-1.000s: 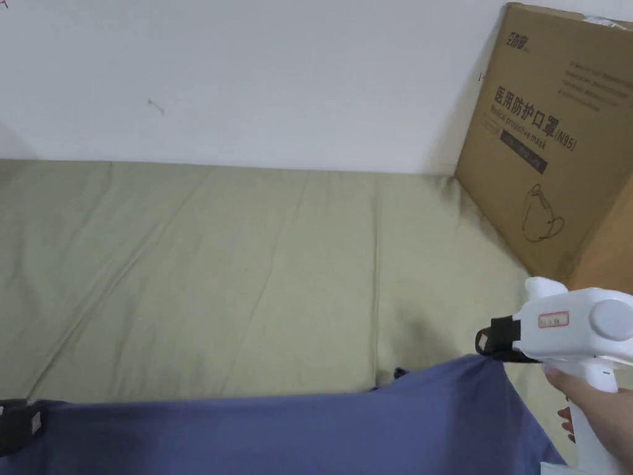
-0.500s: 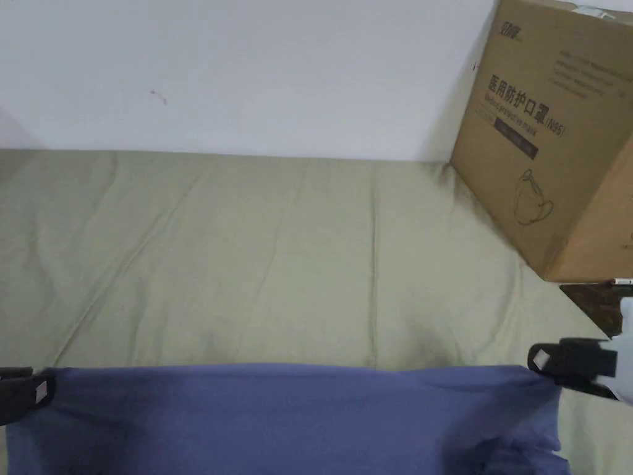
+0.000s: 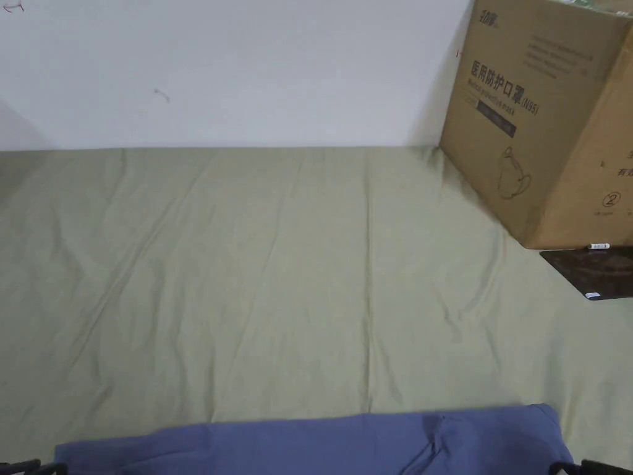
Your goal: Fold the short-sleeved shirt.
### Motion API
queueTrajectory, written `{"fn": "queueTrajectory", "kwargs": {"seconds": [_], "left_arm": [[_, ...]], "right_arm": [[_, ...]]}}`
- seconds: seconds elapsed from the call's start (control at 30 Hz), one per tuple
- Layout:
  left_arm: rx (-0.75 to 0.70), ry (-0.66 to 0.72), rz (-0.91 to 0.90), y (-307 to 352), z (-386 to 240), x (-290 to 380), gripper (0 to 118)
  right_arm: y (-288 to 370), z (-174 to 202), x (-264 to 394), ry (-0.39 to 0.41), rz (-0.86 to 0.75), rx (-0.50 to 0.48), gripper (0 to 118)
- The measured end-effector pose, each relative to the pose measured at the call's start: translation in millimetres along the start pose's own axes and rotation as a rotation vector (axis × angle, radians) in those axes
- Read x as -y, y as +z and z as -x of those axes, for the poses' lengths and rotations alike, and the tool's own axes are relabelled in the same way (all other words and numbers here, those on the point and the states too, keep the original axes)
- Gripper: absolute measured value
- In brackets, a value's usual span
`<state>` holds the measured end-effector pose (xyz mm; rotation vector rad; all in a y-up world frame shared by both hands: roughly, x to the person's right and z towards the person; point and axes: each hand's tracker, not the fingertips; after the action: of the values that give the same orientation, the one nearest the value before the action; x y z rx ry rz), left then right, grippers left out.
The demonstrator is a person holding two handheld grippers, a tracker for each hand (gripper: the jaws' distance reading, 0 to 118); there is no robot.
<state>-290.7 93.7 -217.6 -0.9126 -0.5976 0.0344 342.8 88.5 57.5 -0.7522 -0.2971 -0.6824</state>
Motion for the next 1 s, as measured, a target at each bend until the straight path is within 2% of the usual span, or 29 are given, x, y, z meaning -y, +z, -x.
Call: {"fn": "queueTrajectory", "kwargs": {"seconds": [0.03,0.07,0.1,0.2,0.27,0.33,0.4,0.43,0.47,0.5,0.57,0.6,0.63,0.67,0.7,0.73,0.77,0.8,0.87,0.9,1.0], "left_arm": [[-0.001,0.027,-0.027,8,-2,0,95],[-0.011,0.043,-0.059,17,-6,-1,95],[-0.016,0.054,-0.097,26,-12,-3,95],[-0.004,0.089,-0.281,61,-44,-13,96],[-0.058,0.071,-0.499,85,-78,-15,98],[-0.158,0.037,-0.675,101,-118,-15,98],[-0.216,0.007,-0.815,110,-149,-11,98],[-0.214,-0.009,-0.888,113,-161,-8,98],[-0.216,-0.025,-0.931,113,-171,-5,98],[-0.225,-0.034,-0.948,113,-179,-5,98],[-0.216,-0.029,-0.92,103,-182,-2,97],[-0.185,-0.029,-0.909,103,-183,-1,92],[-0.175,-0.03,-0.901,102,-186,1,75],[-0.18,-0.036,-0.887,98,-190,1,45],[-0.198,-0.043,-0.869,97,-192,-1,9],[-0.22,-0.038,-0.865,98,-191,3,0],[-0.205,-0.035,-0.855,100,-188,3,0],[-0.145,-0.006,-0.834,101,-184,0,0],[-0.081,0.093,-0.787,109,-160,-14,0],[-0.048,0.12,-0.738,111,-144,-23,0],[0.111,0.245,-0.444,108,-82,-55,0]], "right_arm": [[4,5,-2,0.008,-0.034,0.003,82],[6,14,-5,0.043,-0.058,0.018,109],[12,22,-8,0.073,-0.097,0.009,113],[36,61,-14,0.162,-0.185,-0.076,113],[54,95,-12,0.249,-0.339,-0.1,113],[71,127,-4,0.354,-0.55,-0.104,113],[86,154,14,0.46,-0.828,-0.045,113],[89,167,25,0.481,-0.986,0.0,113],[88,175,29,0.484,-1.064,-0.003,113],[85,182,26,0.478,-1.038,-0.046,113],[74,196,15,0.485,-0.801,-0.069,113],[71,197,17,0.503,-0.779,-0.103,109],[69,198,22,0.537,-0.81,-0.109,69],[68,203,26,0.574,-0.835,-0.033,10],[70,202,27,0.563,-0.872,0.023,0],[75,197,25,0.555,-0.838,-0.057,0],[78,193,22,0.532,-0.802,-0.15,0],[80,192,21,0.514,-0.791,-0.158,0],[82,191,20,0.52,-0.8,-0.1,0],[85,189,18,0.523,-0.8,-0.101,0],[94,184,16,0.509,-0.807,-0.135,0]]}}
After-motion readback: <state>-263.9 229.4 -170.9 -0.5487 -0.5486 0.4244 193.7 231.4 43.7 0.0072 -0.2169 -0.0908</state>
